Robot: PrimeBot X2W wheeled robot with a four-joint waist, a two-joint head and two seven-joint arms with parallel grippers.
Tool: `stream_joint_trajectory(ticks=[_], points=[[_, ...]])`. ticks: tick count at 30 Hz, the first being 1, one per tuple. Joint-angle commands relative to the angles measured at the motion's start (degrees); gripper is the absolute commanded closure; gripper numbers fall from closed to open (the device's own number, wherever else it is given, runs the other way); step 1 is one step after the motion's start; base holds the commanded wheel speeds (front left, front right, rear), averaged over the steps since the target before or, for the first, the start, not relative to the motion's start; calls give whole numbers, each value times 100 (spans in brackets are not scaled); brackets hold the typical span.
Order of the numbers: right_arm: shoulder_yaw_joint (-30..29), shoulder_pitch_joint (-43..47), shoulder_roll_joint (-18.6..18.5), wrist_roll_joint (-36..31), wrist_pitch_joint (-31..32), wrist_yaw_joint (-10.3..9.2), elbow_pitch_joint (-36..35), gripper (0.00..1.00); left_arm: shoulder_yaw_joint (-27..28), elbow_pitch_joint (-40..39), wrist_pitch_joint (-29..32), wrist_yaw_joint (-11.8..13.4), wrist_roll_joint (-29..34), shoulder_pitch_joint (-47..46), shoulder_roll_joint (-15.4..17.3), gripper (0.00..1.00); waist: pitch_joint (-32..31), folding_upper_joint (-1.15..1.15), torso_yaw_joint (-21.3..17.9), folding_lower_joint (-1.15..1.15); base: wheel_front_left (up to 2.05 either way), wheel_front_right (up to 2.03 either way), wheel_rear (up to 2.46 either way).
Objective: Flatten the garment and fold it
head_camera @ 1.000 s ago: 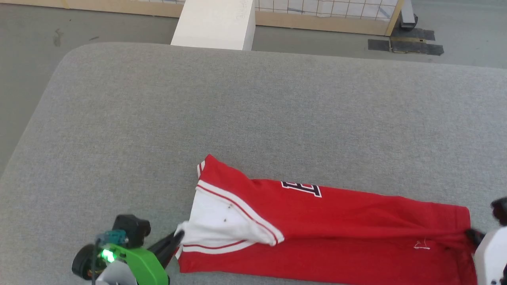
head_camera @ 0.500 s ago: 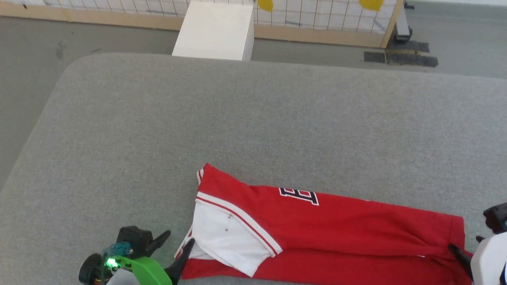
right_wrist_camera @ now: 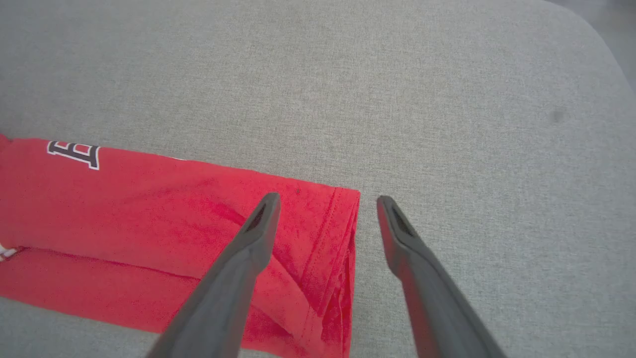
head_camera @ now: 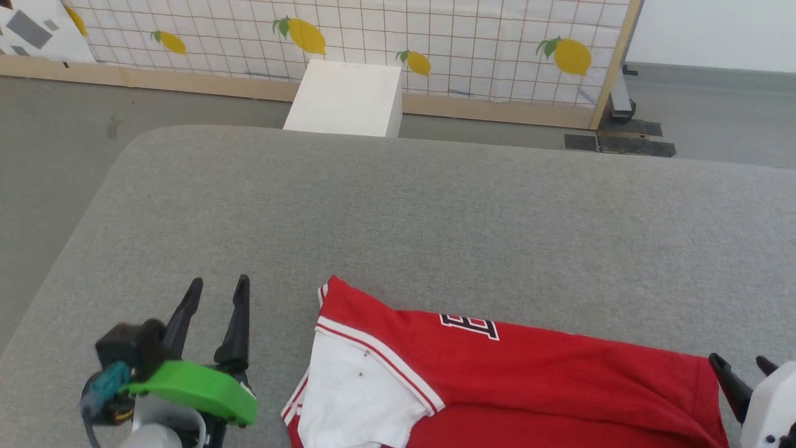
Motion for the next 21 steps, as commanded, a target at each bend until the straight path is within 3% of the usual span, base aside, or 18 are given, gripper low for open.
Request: stream_joint_trajectory(ticks=[1,4,11,15,21], points=[[-116,71,212,-109,-87,-9,43,0,313,-149,-24,-42,316,321,-248,0,-27,0,42,0,0,0,0],[-251,116,525,-266,-153,-9,176,0,1050,-468,-25,-201,872,744,-754,0,-7,0,73,0,0,0,0],[-889,50,1113,-705,-387,-9,735,0,2162,-926,-25,-1020,2173,1343,-1714,0,120,0,188,0,0,0,0],[-1060,-8,1301,-856,-511,-9,1102,0,2429,-1034,-25,-1425,2751,1454,-2058,0,227,0,250,0,0,0,0],[-1105,-129,1376,-930,-629,-9,1620,0,2663,-1030,-26,-1754,3166,1428,-2384,0,411,0,322,0,0,0,0]])
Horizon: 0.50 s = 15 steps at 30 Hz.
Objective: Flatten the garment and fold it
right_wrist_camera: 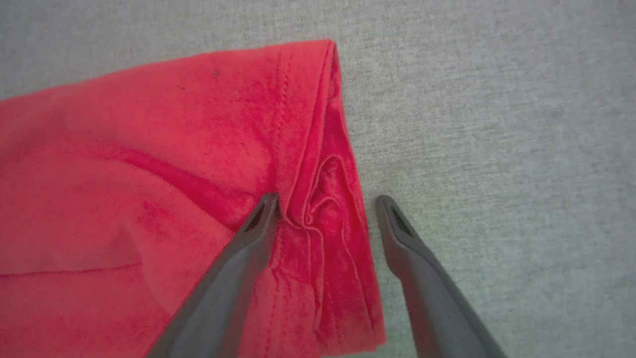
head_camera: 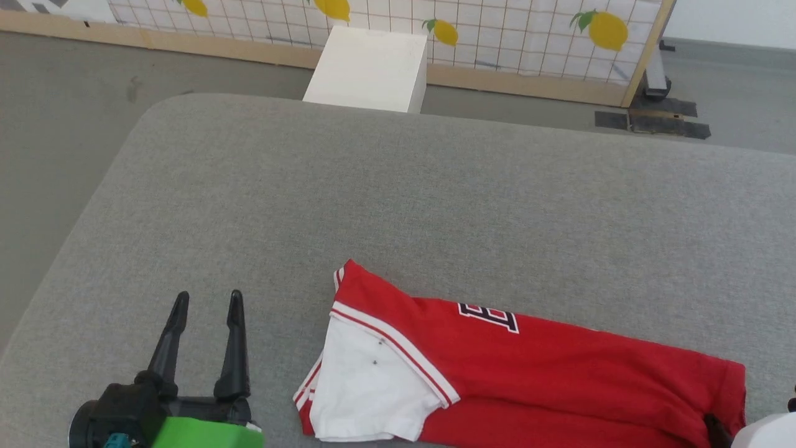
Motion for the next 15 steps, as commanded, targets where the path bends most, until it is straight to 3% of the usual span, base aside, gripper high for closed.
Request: stream_joint_trajectory(ticks=[1,5,6,7,15], points=[[40,-80,32,-55,0,-9,132,0,33,9,-21,-57,60,35,-61,0,86,0,45,0,0,0,0],[287,-68,44,100,141,-9,427,0,9,85,-21,-161,241,1,-129,0,164,0,82,0,0,0,0],[392,-42,46,159,195,-9,484,62,4,107,-21,-179,281,-7,-143,0,175,0,89,0,0,0,0],[488,-16,46,193,223,-9,510,100,3,120,-21,-191,305,-14,-154,0,180,0,93,0,0,0,0],[561,-47,-162,222,-20,-9,340,100,59,230,-21,-251,390,-7,-222,0,51,0,37,0,0,0,0]])
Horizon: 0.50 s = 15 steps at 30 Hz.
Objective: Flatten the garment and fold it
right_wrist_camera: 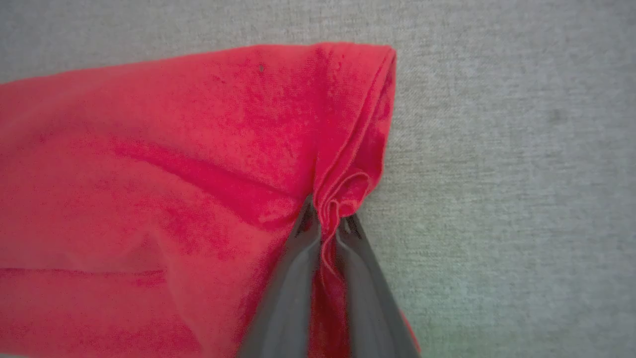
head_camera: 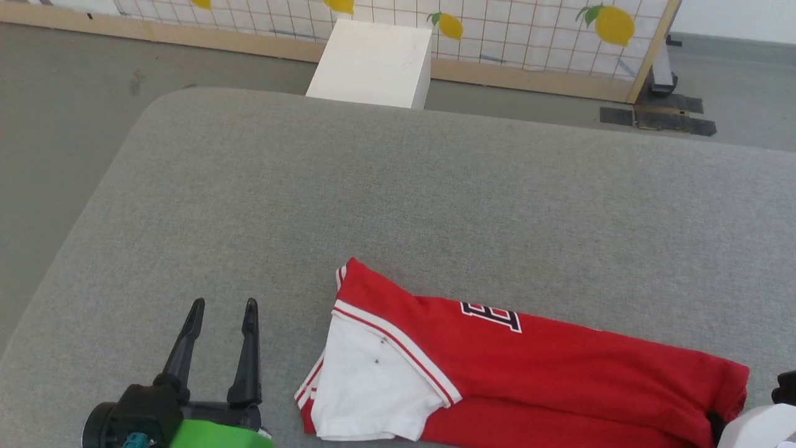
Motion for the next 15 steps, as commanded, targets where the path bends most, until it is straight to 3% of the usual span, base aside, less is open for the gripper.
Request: stream_joint_trajectory(ticks=[1,10,15], points=[[-38,4,7,-34,-14,23,98,100,33,24,-21,-35,49,7,-33,0,-67,0,-47,0,0,0,0],[-1069,-173,-681,-358,10,23,163,100,52,63,-21,-58,55,28,-57,0,-180,0,-123,0,0,0,0],[-1048,-128,-860,-373,62,23,199,100,56,91,-21,-63,60,105,-64,0,-309,0,-167,0,0,0,0]])
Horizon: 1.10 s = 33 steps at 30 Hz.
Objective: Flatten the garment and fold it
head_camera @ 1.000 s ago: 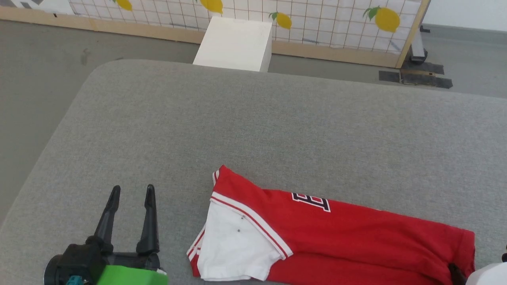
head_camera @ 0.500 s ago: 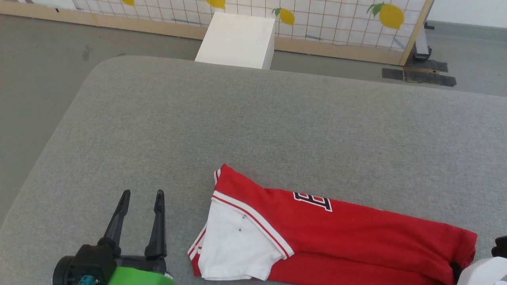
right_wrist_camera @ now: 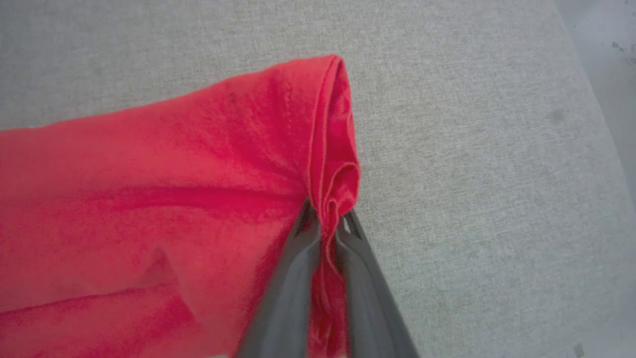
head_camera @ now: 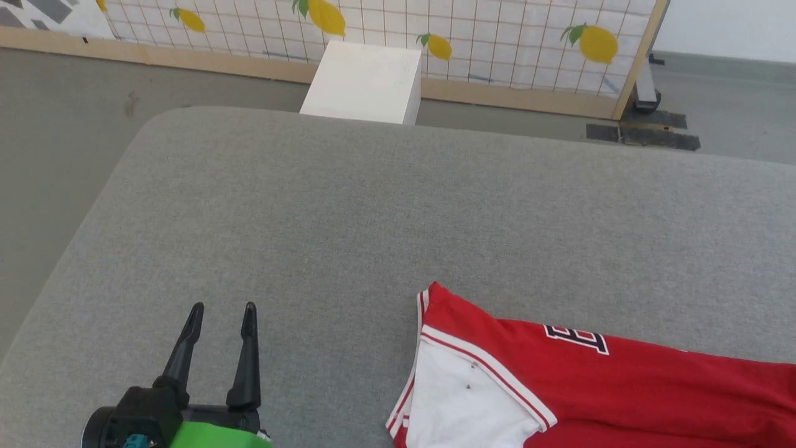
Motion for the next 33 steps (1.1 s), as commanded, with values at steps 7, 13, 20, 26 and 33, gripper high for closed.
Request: stream_joint_trajectory(ticks=[7,13,20,26,33], points=[[824,239,20,395,526,-11,-862,100,5,55,-21,-37,17,305,-44,0,-316,0,-107,0,0,0,0],[1612,504,117,785,1245,-11,-1933,100,-88,65,-22,-38,11,313,-50,0,-422,0,-23,0,0,0,0],[2447,409,572,1236,1724,-11,-2740,100,-165,70,-22,-39,5,276,-53,0,-413,0,237,0,0,0,0],[3112,-36,1022,1484,1785,-11,-2621,100,-180,129,-22,-39,-77,232,-52,0,-368,0,493,0,0,0,0],[3635,-567,1177,1460,1388,-11,-1806,100,-276,192,-22,-39,-88,108,-41,0,-254,0,810,0,0,0,0]])
